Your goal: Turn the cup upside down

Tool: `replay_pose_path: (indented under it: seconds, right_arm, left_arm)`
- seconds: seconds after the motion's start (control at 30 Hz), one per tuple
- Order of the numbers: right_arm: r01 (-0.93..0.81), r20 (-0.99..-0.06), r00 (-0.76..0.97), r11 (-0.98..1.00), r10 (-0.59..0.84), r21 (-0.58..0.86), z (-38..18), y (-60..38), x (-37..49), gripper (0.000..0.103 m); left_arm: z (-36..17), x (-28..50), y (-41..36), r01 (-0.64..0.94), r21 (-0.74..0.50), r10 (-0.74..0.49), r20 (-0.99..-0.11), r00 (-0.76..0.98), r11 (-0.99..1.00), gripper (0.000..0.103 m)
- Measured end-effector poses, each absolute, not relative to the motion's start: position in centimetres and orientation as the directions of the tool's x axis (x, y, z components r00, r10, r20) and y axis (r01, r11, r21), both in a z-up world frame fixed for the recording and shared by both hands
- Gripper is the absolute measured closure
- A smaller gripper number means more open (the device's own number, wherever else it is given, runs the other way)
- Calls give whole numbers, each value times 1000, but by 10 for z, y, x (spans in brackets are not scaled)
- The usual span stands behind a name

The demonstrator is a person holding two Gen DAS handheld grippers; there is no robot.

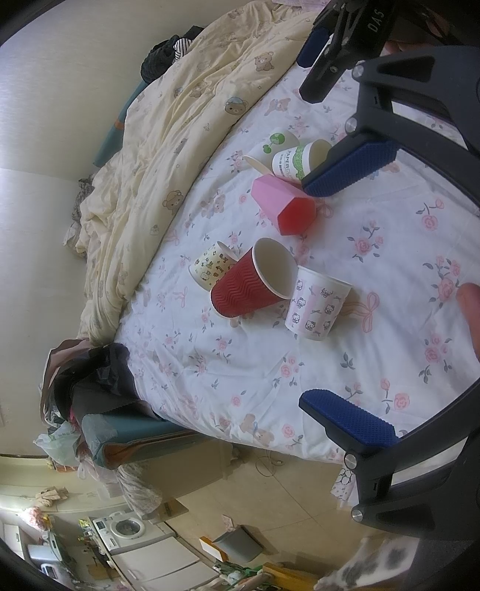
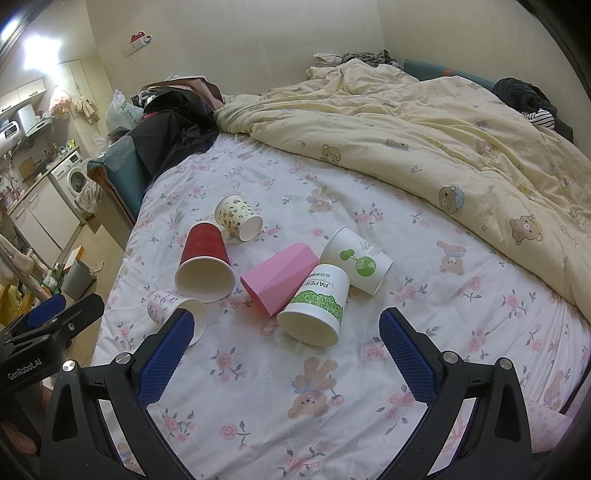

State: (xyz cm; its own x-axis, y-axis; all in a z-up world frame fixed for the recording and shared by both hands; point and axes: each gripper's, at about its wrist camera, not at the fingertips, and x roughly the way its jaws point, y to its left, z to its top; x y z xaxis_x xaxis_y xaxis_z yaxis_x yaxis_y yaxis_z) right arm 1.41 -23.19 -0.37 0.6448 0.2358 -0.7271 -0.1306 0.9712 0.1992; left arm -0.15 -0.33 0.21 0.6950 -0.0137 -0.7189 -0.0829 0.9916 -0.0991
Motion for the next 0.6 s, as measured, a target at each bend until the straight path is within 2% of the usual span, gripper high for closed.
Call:
replay_pose_path:
  seconds: [0.6]
  right_arm:
    - [-131,-729,643,971,235,198,-2,-232,16,1]
  left_arm:
    - [4,-2,-3,-74,-104,-22,-708,706,992,0]
